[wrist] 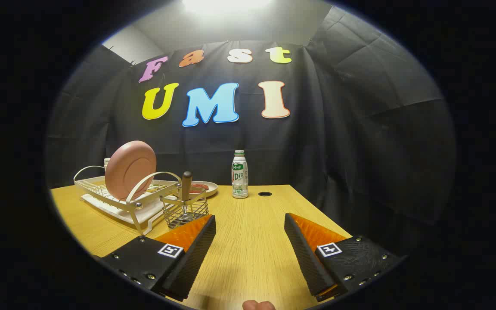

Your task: Take the plate from the dish rack, then take the spoon from the basket and place it into the plate.

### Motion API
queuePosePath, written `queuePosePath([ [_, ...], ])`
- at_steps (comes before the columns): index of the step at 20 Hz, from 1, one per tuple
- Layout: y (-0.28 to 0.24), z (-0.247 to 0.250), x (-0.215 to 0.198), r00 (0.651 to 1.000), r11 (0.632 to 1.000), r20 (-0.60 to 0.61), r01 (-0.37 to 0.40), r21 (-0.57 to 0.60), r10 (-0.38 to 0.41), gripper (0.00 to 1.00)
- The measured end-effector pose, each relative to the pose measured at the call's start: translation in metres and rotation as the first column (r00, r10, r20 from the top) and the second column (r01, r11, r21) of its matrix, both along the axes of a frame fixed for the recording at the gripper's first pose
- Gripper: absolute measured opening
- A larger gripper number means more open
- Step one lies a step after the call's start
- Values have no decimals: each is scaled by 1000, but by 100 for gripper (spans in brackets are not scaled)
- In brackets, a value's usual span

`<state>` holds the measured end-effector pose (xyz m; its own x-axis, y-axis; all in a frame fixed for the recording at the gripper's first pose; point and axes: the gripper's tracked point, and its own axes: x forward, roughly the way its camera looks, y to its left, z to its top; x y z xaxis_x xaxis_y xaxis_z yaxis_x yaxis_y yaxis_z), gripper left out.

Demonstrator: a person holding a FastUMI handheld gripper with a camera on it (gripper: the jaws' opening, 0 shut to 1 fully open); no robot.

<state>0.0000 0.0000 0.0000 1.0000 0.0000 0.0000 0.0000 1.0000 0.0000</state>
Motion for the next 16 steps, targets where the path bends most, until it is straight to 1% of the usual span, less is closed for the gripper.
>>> queuePosePath([
  [3, 0, 1, 22, 1000, 1000, -8, 2, -1, -2, 97],
  [5, -2, 8, 40, 1000, 1000, 7, 7, 11, -7, 97],
  [6, -5, 6, 49, 1000, 1000, -12, 18, 13, -18, 98],
  [7, -5, 1, 54, 1000, 1000, -26, 18, 15, -17, 97],
  [10, -5, 14, 63, 1000, 1000, 9, 13, 24, -13, 98],
  [12, -6, 17, 76, 1000, 1000, -17, 11, 14, -11, 97],
  [14, -11, 43, 79, 1000, 1000, 4, 23, 8, -23, 97],
  [16, -18, 70, 72, 998, 998, 5, 57, -22, -57, 97],
])
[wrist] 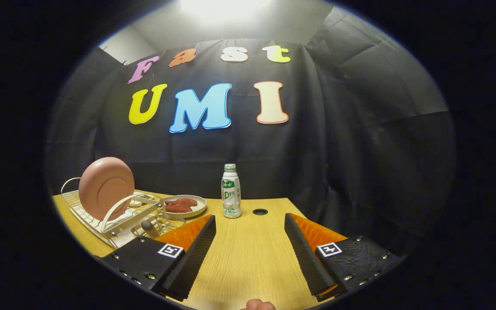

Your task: Take the plate from the dish rack, then take the spoon from the basket and place it into the plate.

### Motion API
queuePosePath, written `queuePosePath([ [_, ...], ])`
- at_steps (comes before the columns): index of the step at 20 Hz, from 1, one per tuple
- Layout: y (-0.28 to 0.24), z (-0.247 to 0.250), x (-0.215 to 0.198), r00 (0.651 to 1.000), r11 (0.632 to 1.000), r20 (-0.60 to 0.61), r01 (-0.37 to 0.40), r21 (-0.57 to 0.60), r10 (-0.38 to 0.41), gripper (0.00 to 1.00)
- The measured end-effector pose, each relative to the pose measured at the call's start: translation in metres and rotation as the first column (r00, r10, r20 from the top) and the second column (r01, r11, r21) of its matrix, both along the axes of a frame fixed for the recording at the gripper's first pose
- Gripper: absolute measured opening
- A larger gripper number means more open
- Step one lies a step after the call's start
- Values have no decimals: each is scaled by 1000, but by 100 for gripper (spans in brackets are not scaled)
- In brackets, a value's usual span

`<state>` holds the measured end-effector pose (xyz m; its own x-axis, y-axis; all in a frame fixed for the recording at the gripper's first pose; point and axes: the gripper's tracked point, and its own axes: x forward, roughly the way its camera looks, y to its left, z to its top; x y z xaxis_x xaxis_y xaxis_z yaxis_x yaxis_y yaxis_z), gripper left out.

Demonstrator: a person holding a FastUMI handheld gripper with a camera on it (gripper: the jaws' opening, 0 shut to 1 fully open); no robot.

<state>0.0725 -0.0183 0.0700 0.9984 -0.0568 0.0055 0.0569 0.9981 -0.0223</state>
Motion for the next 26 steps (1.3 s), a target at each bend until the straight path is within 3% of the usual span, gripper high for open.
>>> queuePosePath([
  [10, 47, 143, -52, 999, 999, -23, 33, 17, -33, 97],
  [19, 159, 194, -40, 976, 993, -186, -98, 69, 110, 97],
  [21, 191, 198, -32, 956, 984, -239, -155, 82, 170, 97],
  [24, 241, 188, -22, 876, 952, -377, -260, 159, 302, 97],
  [26, 257, 183, -12, 830, 942, -446, -272, 197, 333, 98],
])
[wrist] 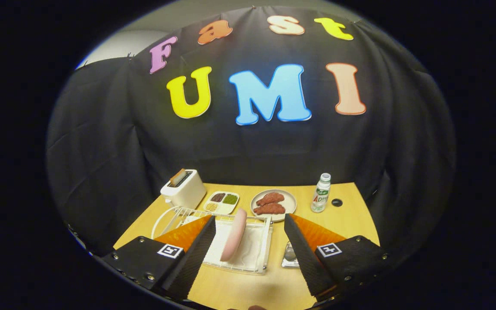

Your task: Take the plate from the dish rack, then take the spoon from the basket and place it into the plate.

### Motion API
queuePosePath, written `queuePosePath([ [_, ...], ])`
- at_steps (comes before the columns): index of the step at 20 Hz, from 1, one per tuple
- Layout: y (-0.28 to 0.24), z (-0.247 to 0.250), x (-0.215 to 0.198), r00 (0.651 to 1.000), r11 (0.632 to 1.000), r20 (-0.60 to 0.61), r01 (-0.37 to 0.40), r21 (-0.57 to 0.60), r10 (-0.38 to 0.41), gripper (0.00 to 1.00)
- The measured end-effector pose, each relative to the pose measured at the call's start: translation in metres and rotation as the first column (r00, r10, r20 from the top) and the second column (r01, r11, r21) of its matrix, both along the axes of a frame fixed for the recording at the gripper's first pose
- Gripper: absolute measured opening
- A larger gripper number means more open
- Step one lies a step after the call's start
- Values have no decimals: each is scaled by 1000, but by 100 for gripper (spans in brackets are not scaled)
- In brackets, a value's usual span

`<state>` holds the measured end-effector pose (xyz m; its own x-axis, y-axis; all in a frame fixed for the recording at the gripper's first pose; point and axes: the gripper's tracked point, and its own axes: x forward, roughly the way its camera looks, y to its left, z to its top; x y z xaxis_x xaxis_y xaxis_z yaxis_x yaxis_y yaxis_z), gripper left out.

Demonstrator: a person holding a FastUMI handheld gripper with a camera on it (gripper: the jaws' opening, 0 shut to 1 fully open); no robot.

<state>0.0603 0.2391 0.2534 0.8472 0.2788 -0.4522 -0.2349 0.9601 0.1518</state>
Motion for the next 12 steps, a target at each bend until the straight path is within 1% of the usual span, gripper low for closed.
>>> queuePosePath([
  [2, 10, -11, 11, 997, 1000, -83, -3, -16, 1, 97],
  [5, 27, -27, 27, 979, 999, -205, -14, -33, 7, 98],
  [6, 31, -32, 33, 970, 999, -244, -20, -36, 11, 98],
  [10, 43, -49, 53, 936, 997, -351, -12, -81, -17, 99],
  [12, 51, -63, 59, 912, 995, -408, -9, -96, -31, 98],
])
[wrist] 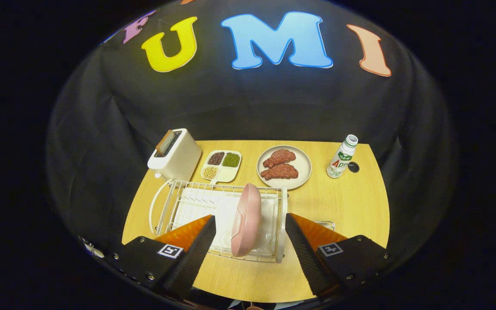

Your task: Take the plate from the dish rack, then take the spoon from the basket and place it into the plate.

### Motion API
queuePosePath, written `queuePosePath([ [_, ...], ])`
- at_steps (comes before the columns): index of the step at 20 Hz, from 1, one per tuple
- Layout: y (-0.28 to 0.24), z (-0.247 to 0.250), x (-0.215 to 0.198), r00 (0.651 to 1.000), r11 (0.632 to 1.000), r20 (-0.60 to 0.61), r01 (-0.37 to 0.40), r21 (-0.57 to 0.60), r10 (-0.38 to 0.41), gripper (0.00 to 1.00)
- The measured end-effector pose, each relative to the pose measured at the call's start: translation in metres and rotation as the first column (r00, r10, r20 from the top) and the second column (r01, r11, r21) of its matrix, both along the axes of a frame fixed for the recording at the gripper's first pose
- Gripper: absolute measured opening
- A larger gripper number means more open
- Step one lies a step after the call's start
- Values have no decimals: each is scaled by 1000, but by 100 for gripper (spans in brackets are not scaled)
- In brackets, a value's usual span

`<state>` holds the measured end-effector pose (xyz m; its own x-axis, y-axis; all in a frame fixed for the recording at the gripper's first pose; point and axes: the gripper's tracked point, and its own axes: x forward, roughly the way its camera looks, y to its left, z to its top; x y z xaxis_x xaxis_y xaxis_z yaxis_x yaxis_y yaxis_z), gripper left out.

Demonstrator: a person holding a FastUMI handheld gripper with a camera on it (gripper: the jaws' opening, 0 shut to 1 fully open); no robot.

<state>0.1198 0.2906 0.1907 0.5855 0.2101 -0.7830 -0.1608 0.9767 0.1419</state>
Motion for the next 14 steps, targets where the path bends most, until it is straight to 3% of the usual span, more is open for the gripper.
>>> queuePosePath([
  [4, 8, -43, 5, 984, 996, -162, 58, -65, -68, 99],
  [8, 6, -66, 20, 972, 981, -196, 101, -167, -133, 98],
  [14, -3, -94, 27, 955, 943, -211, 137, -304, -207, 81],
])
